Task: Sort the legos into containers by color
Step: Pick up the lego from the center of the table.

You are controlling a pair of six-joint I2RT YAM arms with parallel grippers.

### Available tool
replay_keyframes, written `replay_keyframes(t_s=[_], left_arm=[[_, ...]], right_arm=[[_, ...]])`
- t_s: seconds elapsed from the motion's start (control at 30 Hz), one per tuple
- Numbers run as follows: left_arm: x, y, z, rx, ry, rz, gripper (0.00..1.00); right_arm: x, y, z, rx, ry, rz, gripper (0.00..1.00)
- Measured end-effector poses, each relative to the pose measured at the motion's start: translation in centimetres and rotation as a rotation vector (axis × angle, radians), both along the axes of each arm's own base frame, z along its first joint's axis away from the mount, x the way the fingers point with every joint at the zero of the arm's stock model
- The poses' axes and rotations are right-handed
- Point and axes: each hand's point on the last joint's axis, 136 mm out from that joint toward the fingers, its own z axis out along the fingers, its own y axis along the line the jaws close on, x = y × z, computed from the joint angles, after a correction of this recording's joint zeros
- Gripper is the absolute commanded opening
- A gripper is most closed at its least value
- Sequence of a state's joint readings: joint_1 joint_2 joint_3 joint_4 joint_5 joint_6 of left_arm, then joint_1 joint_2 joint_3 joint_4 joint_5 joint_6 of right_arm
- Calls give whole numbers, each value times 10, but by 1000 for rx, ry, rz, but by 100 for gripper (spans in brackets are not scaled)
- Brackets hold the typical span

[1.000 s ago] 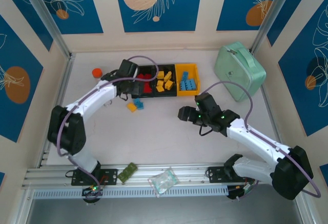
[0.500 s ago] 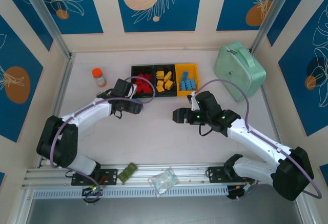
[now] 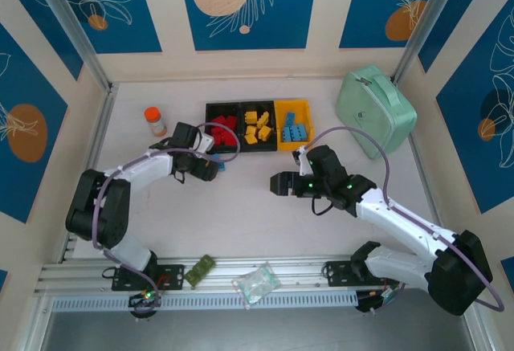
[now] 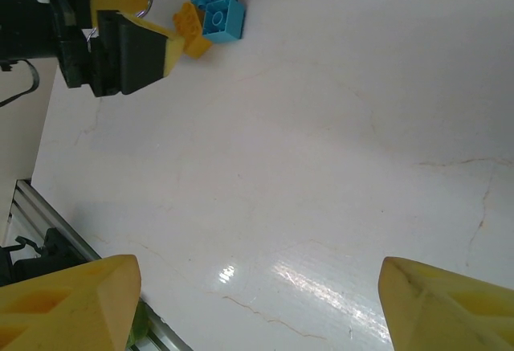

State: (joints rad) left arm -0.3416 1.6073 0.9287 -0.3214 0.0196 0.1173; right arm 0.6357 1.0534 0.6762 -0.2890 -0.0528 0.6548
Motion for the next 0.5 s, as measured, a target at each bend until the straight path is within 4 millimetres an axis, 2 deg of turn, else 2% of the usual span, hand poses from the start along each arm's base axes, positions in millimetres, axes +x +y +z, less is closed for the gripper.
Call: replay_keyframes(t_s=[0.33,0.5], left_arm=[[4,-4,-21,23,50,-41,83],[3,-4,-30,35,74,-50,74]], right_arm=[[-1,-1,0,5,-3,-3,78],[-2,-2,-4,0,5,-8,78]])
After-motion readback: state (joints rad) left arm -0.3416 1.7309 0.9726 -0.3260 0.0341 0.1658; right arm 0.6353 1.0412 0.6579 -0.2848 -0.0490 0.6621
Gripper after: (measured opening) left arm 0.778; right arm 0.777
